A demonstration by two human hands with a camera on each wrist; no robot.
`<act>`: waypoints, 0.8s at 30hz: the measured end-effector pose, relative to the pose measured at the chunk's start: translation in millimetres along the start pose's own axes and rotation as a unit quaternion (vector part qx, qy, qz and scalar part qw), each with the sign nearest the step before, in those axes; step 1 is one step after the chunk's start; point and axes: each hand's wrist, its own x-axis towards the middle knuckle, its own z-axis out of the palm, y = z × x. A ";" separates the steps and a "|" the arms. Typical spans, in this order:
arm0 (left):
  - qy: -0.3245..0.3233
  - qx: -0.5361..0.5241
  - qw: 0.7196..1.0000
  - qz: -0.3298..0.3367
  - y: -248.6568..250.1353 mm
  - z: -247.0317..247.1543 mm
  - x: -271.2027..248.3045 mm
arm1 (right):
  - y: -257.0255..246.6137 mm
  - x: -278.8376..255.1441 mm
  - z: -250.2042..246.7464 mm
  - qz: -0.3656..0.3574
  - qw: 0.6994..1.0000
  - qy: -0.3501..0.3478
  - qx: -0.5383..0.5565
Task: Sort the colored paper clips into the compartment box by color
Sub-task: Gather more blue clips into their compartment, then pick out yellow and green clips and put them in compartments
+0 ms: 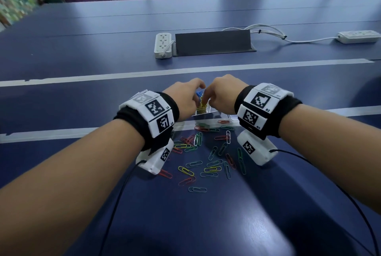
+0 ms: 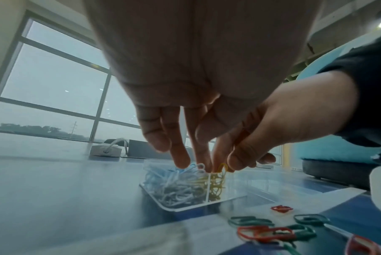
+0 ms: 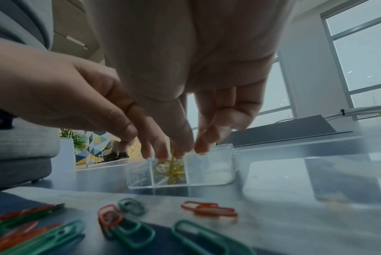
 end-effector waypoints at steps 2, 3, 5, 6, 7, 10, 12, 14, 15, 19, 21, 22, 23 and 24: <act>0.011 -0.007 1.000 0.006 -2.8 0.5 -0.8 | 1.0 -2.8 -0.3 -0.002 1.000 0.007 -0.002; 0.019 -0.011 1.000 0.008 -3.7 1.1 -1.0 | 2.0 -3.3 -1.1 0.001 1.000 0.014 -0.004; 0.034 -0.009 0.999 0.014 -5.3 2.4 -1.1 | 3.4 -4.0 -1.2 0.004 1.000 0.012 -0.016; 0.037 -0.005 0.999 0.018 -6.2 2.8 -1.4 | 3.5 -4.5 -0.2 0.001 1.000 0.004 -0.025; 0.038 0.001 0.999 0.021 -7.6 3.0 -1.9 | 3.5 -4.9 1.5 -0.005 0.999 -0.003 -0.032; 0.049 0.017 0.998 0.028 -16.2 1.8 -5.0 | 3.6 -6.3 5.5 -0.030 0.999 -0.002 -0.045; 0.061 0.027 0.997 0.031 -23.0 0.2 -10.0 | 4.4 -7.3 7.8 -0.046 0.998 -0.002 -0.052; 0.067 0.035 0.997 0.032 -28.8 -1.9 -17.0 | 4.9 -8.4 10.6 -0.057 0.997 -0.010 -0.056; 0.067 0.037 0.997 0.032 -31.4 -3.3 -21.3 | 4.8 -9.5 11.8 -0.062 0.996 -0.012 -0.058; 0.015 0.063 0.997 0.034 -39.9 -6.6 -41.3 | -0.4 -19.2 13.6 -0.090 0.995 0.012 -0.041; -0.037 0.095 0.994 0.039 -41.9 -4.9 -49.5 | -8.4 -27.5 15.3 -0.124 0.992 0.007 -0.037; -0.057 0.108 0.992 0.041 -42.3 -3.4 -52.4 | -13.8 -32.3 17.2 -0.142 0.989 -0.009 -0.044; -0.070 0.116 0.990 0.041 -42.7 -2.4 -54.3 | -19.8 -36.8 20.1 -0.157 0.986 -0.030 -0.053; -0.075 0.121 0.989 0.040 -42.4 -1.8 -55.5 | -26.4 -41.5 22.5 -0.169 0.982 -0.049 -0.061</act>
